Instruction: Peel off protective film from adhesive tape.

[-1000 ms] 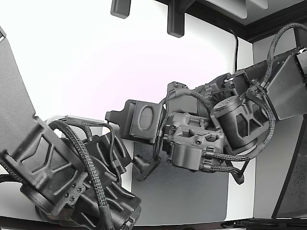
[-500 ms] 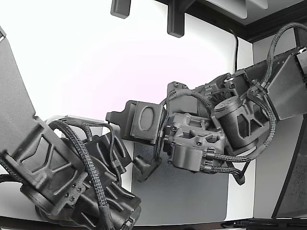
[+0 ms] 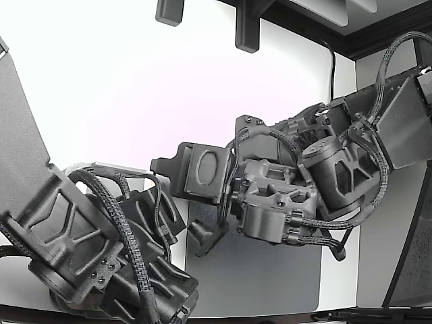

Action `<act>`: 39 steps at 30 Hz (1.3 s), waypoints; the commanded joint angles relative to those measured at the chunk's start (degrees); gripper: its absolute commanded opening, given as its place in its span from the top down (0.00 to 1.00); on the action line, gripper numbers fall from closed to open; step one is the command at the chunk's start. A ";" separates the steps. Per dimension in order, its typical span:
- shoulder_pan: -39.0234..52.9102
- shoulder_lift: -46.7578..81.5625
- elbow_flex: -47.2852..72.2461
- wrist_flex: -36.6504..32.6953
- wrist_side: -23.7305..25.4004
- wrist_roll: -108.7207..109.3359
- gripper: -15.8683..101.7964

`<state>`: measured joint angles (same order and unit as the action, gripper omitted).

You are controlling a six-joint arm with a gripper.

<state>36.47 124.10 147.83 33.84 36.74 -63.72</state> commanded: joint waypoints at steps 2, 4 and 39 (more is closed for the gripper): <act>-0.26 1.49 -1.93 -0.09 0.09 0.18 0.96; -0.18 1.49 -2.02 -0.09 0.09 0.26 0.96; 0.00 0.53 -1.32 -2.72 1.14 -0.35 0.96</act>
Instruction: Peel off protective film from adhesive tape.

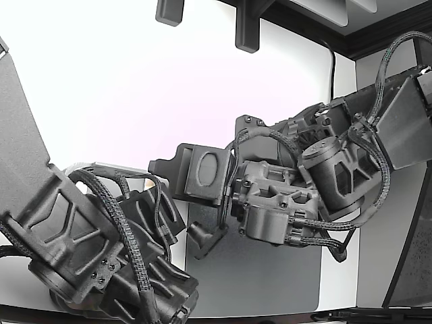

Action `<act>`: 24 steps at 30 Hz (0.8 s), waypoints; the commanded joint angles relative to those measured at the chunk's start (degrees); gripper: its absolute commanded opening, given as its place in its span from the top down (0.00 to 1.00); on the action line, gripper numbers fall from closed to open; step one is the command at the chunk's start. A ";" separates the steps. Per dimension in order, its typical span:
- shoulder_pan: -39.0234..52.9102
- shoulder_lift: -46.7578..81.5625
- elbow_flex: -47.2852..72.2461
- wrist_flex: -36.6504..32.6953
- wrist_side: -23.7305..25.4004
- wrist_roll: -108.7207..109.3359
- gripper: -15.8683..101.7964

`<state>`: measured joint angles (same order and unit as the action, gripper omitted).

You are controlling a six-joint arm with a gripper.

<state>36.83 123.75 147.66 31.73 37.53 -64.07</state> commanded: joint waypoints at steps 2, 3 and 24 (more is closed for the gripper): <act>-0.35 0.88 -1.14 -0.70 0.35 0.00 0.96; -0.35 0.88 -1.23 -0.70 0.35 0.00 0.96; -0.35 0.53 -2.55 2.64 -0.35 1.58 0.96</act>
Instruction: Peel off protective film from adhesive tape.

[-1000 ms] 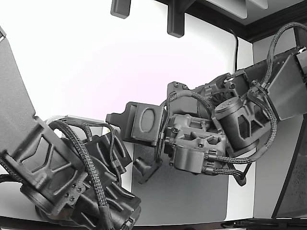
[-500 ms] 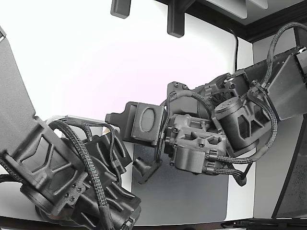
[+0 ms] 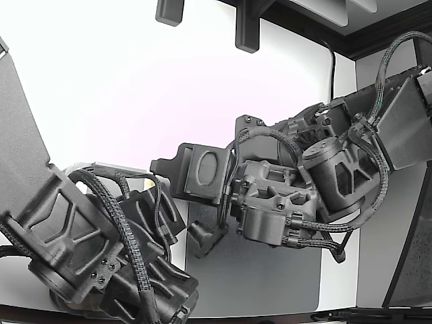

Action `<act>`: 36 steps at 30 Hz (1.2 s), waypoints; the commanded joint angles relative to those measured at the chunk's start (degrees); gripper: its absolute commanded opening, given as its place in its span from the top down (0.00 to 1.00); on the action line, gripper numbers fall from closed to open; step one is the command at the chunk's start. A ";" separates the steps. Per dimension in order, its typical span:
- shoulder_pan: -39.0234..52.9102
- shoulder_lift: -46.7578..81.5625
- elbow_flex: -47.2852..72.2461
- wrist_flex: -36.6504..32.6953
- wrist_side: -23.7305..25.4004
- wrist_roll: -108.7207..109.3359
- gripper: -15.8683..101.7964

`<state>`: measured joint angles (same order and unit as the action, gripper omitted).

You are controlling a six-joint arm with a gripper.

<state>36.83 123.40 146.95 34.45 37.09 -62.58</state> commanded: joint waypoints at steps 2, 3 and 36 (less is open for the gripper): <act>-0.35 0.88 -1.93 0.00 0.09 0.09 0.96; -0.35 0.88 -1.93 0.09 0.00 0.09 0.96; 0.79 0.44 -4.04 3.25 0.18 1.32 0.96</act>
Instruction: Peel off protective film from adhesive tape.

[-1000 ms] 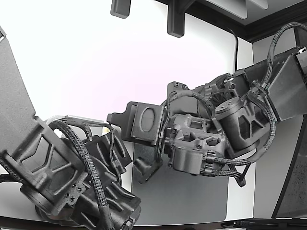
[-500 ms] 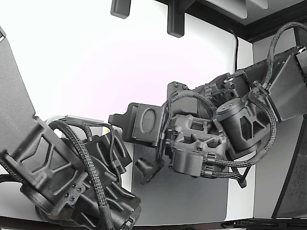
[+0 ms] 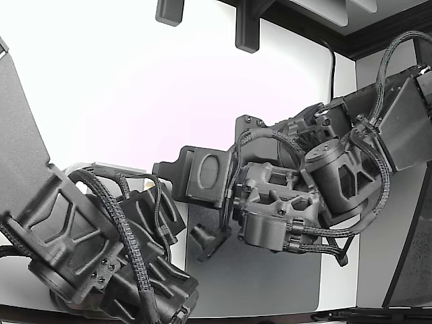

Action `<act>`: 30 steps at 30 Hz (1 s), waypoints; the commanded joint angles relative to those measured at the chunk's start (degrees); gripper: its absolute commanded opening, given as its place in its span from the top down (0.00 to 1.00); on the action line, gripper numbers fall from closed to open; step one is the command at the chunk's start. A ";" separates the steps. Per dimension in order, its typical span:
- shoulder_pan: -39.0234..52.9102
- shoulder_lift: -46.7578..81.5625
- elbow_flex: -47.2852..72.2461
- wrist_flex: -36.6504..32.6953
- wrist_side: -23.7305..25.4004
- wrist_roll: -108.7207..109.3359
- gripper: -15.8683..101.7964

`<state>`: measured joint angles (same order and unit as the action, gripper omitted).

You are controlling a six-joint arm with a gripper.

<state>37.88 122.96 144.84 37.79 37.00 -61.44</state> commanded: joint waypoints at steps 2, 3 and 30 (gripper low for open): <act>-0.26 0.79 -2.11 0.09 0.35 0.26 0.96; -0.18 0.70 -2.29 0.18 0.35 0.26 0.96; 0.97 -1.58 -4.48 1.67 1.14 0.97 0.96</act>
<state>39.11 120.50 142.21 39.64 37.97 -60.56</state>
